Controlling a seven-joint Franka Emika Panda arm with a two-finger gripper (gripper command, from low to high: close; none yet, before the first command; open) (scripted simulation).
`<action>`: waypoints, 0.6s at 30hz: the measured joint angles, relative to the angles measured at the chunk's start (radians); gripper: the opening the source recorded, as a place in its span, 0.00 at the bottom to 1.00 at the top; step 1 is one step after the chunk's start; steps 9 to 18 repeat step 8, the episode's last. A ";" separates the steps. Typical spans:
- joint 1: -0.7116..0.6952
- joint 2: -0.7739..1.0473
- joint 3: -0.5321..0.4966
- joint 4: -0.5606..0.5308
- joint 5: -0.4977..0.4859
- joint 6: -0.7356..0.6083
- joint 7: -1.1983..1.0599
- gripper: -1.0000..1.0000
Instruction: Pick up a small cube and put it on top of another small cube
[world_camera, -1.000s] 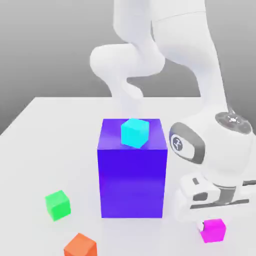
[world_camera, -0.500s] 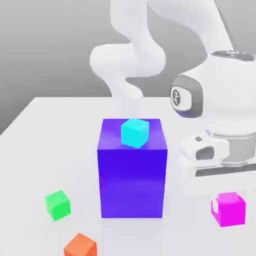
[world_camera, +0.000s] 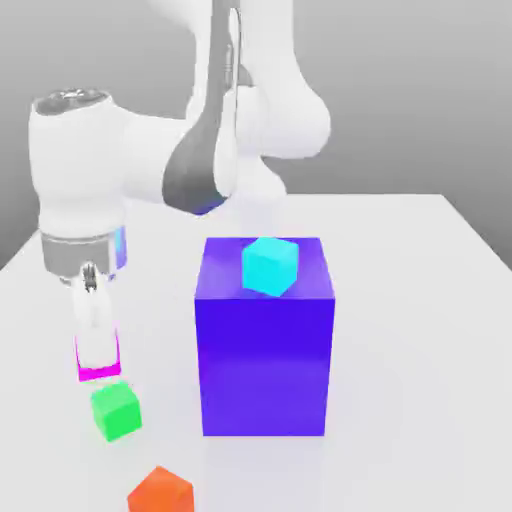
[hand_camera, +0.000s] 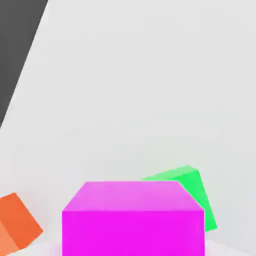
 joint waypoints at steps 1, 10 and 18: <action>-0.006 0.027 0.005 -0.003 0.003 0.025 0.003 0.00; -0.010 0.179 0.013 0.000 0.017 0.168 -0.001 1.00; -0.010 0.179 0.013 0.000 0.017 0.168 -0.001 1.00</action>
